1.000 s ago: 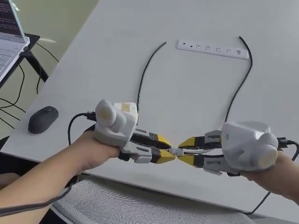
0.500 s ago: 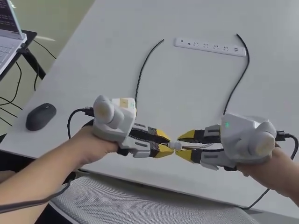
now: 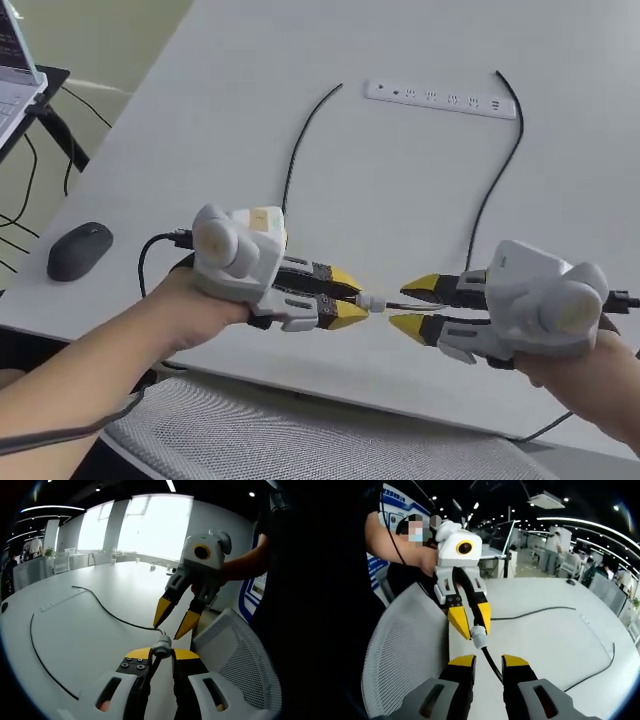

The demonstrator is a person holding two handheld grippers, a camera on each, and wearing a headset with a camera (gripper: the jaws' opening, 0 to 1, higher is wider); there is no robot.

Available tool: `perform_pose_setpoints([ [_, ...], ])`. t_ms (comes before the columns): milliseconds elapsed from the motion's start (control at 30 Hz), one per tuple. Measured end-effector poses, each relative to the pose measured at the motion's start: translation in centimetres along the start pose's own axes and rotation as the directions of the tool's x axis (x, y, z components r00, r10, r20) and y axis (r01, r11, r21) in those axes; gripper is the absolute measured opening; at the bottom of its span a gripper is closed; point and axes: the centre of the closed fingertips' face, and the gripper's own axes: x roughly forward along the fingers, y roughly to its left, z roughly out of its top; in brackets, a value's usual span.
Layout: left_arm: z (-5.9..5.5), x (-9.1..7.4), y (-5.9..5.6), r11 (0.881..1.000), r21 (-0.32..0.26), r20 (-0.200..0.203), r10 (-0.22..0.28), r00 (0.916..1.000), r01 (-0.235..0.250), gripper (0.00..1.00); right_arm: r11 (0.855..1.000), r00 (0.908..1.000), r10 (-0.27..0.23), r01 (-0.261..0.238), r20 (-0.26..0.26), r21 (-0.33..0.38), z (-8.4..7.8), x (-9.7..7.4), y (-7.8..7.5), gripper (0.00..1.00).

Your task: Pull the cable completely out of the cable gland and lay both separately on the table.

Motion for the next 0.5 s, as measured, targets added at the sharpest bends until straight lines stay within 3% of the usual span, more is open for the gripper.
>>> perform_pose_setpoints([
  [167,0.5,-0.1,0.0,1.000,0.017,0.002,0.005,1.0000,-0.005,0.15,0.995,0.9965,-0.080,0.079,-0.023,-0.056,0.6,0.2,-0.1,0.11],
  [233,0.5,0.0,0.0,1.000,0.022,-0.002,0.007,1.0000,-0.007,0.15,0.989,0.9952,-0.086,0.080,-0.046,-0.121,0.4,0.4,0.2,0.11],
  [500,0.8,0.2,0.1,1.000,0.019,-0.001,0.009,1.0000,-0.009,0.15,0.977,0.9859,-0.140,0.123,-0.091,-0.175,-0.1,1.1,0.1,0.05],
])
